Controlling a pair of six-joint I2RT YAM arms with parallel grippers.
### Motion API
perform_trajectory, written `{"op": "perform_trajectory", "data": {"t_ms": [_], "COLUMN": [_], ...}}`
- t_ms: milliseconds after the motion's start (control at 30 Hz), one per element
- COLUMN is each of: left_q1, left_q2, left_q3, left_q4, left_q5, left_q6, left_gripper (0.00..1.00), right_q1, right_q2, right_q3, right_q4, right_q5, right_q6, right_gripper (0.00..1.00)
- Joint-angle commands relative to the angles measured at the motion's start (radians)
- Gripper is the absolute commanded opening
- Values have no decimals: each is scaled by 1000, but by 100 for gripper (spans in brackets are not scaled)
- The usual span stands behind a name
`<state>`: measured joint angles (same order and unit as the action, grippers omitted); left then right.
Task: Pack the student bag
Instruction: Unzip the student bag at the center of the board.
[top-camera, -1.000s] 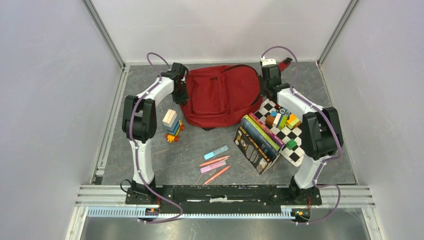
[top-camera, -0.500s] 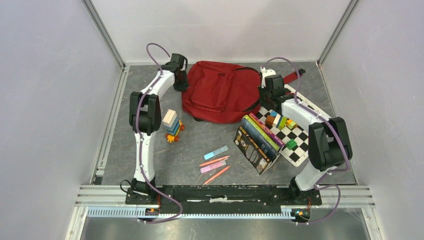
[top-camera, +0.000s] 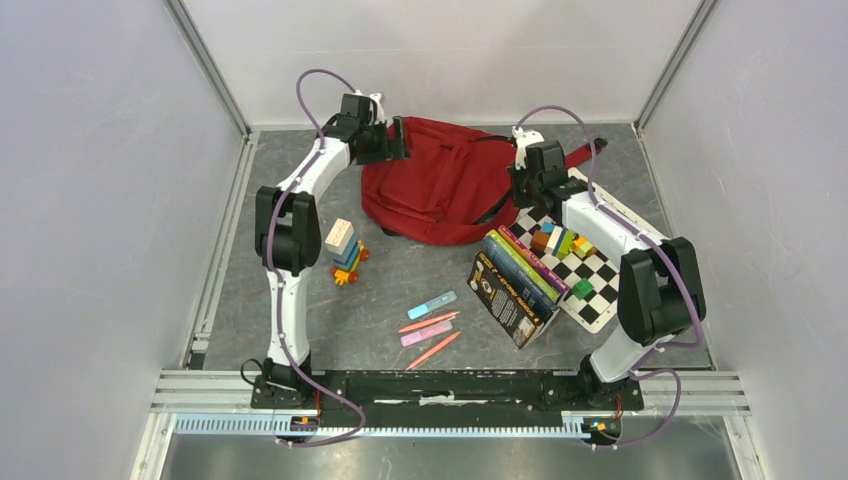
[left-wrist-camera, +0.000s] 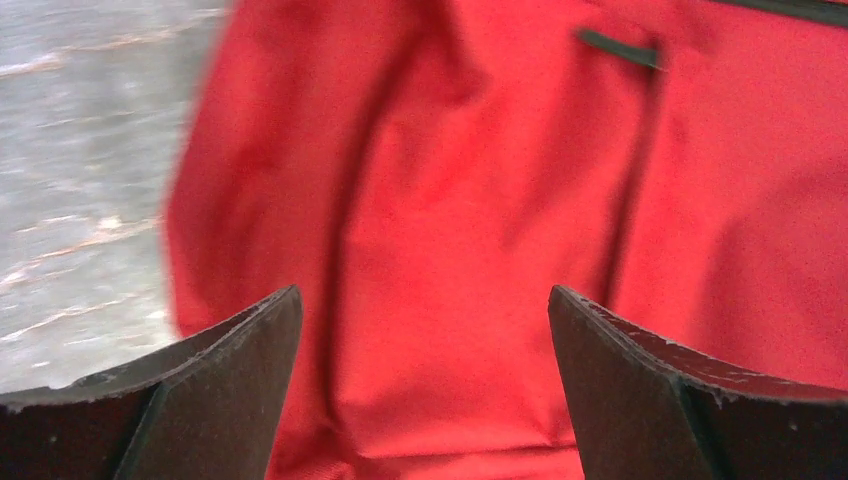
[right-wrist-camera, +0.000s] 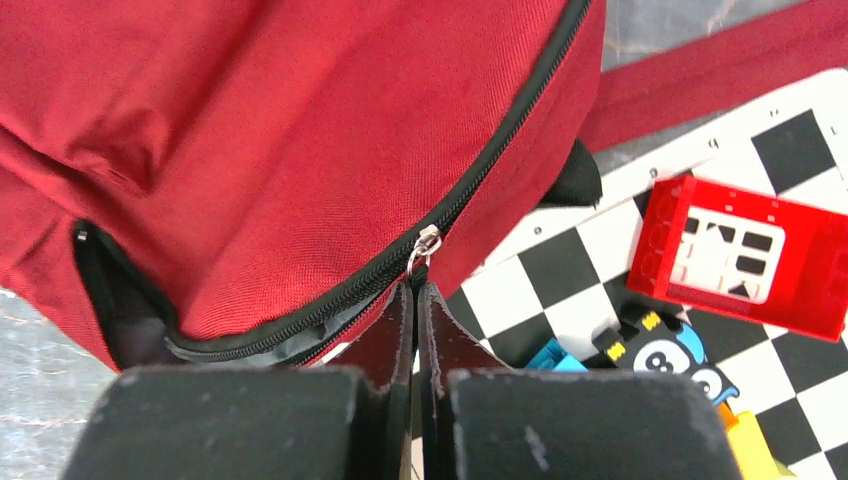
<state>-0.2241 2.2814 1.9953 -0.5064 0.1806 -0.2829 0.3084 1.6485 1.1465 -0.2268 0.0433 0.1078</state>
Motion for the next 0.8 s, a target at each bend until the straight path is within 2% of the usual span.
{"op": "perform_trajectory", "data": {"t_ms": [0,100,233,400,533,767], "left_q1": [-110,-186,-274,-337,-350,-369], "left_q2": [-133,-126,-93,-71,-68,-56], "left_q3": [-68,-105,-106,-112,-138,-158], "left_q4": [136,176,274,327,326,251], "left_q5": [252,343,499,558,519,414], "left_q6": [108,122,33,-15,-8,46], "left_gripper": [97,97,96,97,95,78], "right_q1": [5,5,4,5,4,5], "right_q2": [0,1,0,-1,0,-11], "right_q3": [82,85,76,80,87,79], "right_q4": [9,3,0,-9,-21,-22], "right_q5": [-83,-91,-96,-94,-94,-84], "right_q6": [12,10,10,14,16,18], "right_gripper": [0,0,0,0,0,0]}}
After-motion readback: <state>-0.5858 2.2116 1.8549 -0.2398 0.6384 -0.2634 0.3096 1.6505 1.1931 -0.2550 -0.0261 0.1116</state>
